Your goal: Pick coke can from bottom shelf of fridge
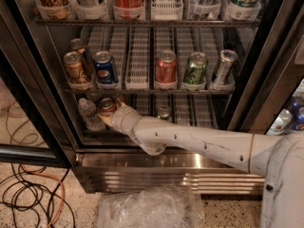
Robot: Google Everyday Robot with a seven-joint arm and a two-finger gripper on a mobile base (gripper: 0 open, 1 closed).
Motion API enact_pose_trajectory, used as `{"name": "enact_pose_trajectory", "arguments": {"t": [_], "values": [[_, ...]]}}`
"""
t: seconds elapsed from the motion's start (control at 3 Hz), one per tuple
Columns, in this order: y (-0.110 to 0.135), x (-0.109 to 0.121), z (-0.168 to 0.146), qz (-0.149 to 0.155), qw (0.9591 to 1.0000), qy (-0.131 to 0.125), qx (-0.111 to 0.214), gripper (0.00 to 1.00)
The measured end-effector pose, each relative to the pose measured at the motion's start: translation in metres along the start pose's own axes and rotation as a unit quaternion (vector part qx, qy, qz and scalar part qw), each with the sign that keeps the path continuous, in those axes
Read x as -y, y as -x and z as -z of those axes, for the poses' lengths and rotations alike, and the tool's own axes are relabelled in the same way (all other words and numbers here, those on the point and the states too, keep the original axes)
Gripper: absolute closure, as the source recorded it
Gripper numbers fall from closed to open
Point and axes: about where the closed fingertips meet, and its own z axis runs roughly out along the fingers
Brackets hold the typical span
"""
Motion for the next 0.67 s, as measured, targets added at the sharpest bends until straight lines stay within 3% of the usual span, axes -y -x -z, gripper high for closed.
{"name": "enact_pose_trajectory", "arguments": {"t": [0.67], "values": [[0.001,0.022,0.076,-0.022,0.9969,0.061,-0.044,1.00]]}}
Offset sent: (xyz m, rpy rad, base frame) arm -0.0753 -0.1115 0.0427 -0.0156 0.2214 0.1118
